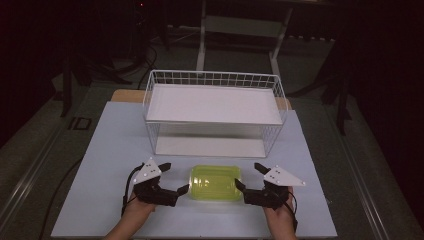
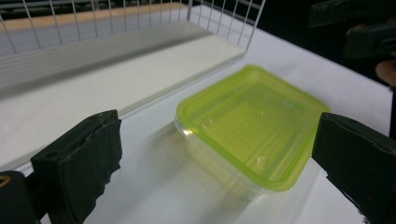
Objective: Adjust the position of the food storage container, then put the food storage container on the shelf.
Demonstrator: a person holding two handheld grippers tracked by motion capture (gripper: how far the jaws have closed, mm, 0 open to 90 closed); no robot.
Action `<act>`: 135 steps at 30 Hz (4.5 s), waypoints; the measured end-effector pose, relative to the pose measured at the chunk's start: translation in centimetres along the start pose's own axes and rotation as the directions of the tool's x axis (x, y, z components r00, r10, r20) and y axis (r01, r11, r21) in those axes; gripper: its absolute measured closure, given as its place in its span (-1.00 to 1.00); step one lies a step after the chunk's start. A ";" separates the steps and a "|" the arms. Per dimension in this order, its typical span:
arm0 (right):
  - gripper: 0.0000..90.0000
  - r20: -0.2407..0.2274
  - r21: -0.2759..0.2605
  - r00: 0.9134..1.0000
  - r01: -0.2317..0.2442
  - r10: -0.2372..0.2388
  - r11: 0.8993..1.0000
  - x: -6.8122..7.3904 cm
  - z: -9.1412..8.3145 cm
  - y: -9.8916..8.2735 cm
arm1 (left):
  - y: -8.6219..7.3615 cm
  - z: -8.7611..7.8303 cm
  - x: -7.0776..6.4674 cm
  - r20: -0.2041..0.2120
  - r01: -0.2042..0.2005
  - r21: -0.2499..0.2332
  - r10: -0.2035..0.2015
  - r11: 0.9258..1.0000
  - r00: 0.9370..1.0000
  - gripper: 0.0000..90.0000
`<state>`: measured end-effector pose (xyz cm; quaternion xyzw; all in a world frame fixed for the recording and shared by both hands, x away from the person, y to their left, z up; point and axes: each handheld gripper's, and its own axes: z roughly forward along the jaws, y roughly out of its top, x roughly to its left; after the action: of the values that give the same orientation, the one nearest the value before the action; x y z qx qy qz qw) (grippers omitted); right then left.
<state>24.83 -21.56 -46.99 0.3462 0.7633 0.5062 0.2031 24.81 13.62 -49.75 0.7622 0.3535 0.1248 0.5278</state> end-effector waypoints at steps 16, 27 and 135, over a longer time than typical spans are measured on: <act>-0.63 0.062 0.157 0.985 -0.167 0.159 0.973 -0.3 1.8 -0.4 | 1.0 3.4 0.4 -0.053 0.141 0.172 -0.134 0.975 0.990 -0.67; -0.26 0.078 0.286 0.976 -0.215 0.201 0.934 0.0 3.5 -2.0 | -0.2 4.7 0.4 -0.028 0.223 0.206 -0.222 0.953 0.975 0.09; 0.60 0.265 0.151 0.929 -0.305 0.259 0.940 -4.6 12.0 4.2 | 4.0 9.0 6.9 -0.167 0.237 -0.025 -0.238 0.971 0.957 0.56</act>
<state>37.21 -16.35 -48.22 0.5291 0.7198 0.4095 0.1853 36.49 11.06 -51.19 0.6996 0.4855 0.1254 0.5090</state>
